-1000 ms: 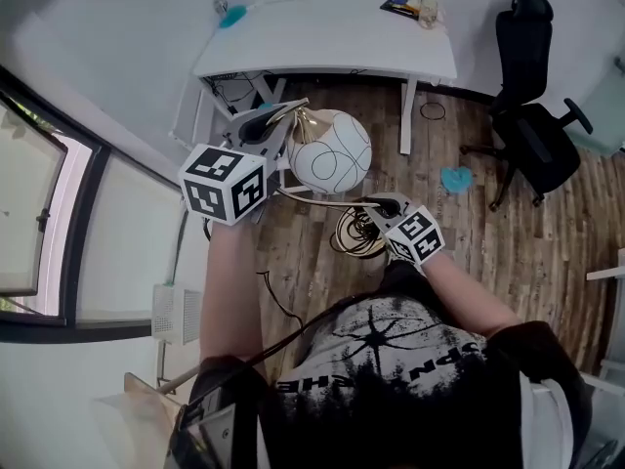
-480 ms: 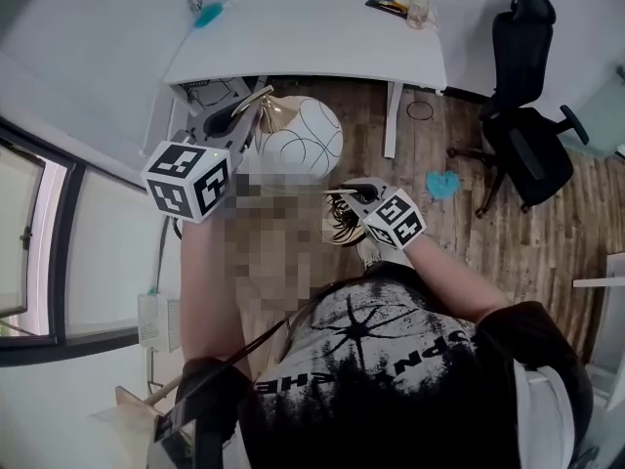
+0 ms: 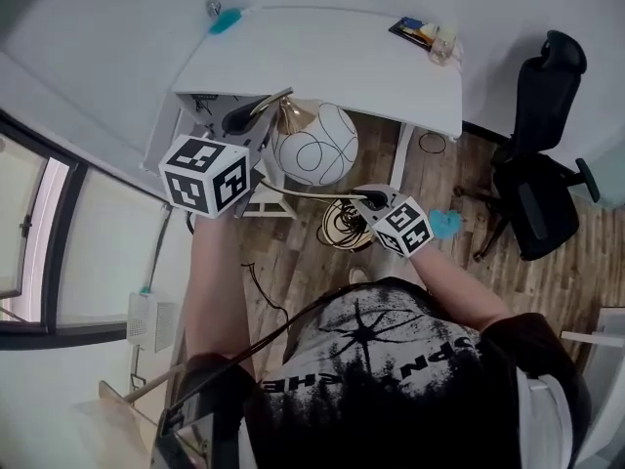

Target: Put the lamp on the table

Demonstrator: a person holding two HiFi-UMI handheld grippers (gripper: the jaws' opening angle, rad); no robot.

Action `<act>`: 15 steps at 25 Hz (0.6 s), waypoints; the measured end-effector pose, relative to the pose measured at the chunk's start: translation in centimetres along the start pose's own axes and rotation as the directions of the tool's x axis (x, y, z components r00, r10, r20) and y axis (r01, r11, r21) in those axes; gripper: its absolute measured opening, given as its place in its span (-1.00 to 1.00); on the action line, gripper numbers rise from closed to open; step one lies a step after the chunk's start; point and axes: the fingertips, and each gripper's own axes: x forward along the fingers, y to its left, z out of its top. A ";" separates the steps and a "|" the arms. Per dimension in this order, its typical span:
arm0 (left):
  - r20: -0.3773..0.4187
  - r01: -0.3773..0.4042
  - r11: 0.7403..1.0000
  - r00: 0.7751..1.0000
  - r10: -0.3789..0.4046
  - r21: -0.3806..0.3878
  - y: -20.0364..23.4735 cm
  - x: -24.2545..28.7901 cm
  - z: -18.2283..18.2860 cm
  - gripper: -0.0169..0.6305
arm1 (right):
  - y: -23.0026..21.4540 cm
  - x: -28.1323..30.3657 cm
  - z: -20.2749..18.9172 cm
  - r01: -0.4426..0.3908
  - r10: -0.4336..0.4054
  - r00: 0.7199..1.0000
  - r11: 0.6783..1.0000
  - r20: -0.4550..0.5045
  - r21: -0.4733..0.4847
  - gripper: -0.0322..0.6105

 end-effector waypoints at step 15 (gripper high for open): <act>0.017 -0.062 0.998 0.998 0.062 -0.005 2.2 3.8 0.4 -0.90 | -5.7 2.1 1.0 -0.047 0.047 0.999 0.997 -0.002 -0.059 -0.85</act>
